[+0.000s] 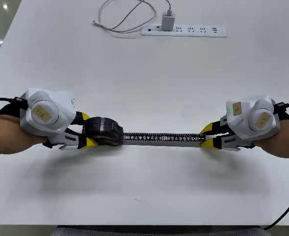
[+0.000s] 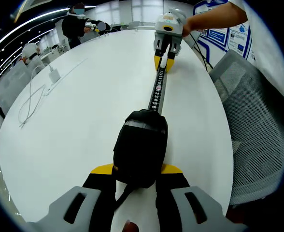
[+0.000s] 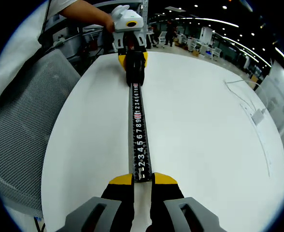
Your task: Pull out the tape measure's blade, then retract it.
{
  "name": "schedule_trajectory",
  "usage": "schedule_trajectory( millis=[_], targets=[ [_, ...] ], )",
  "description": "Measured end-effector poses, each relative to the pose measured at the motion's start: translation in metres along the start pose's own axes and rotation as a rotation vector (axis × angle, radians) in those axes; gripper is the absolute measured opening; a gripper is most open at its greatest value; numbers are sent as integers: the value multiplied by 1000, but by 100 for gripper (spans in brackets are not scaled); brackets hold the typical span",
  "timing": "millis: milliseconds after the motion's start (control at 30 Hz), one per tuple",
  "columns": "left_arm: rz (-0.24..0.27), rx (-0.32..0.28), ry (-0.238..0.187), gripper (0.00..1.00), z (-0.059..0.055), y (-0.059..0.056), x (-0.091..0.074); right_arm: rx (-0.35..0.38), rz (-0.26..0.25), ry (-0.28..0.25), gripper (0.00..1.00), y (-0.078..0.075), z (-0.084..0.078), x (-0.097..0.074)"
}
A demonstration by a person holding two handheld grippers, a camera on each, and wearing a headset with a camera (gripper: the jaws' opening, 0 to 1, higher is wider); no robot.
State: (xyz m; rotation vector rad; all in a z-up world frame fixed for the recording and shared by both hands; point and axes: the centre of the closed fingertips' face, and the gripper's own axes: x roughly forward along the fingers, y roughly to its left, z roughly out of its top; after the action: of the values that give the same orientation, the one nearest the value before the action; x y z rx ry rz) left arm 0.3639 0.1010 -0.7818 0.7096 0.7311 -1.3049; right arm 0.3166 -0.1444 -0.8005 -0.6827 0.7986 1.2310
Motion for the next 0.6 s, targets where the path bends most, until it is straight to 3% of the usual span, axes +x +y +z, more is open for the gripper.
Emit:
schedule_trajectory(
  millis=[600],
  targets=[
    [-2, 4, 3, 26, 0, 0, 1, 17, -10, 53, 8, 0, -35, -22]
  ],
)
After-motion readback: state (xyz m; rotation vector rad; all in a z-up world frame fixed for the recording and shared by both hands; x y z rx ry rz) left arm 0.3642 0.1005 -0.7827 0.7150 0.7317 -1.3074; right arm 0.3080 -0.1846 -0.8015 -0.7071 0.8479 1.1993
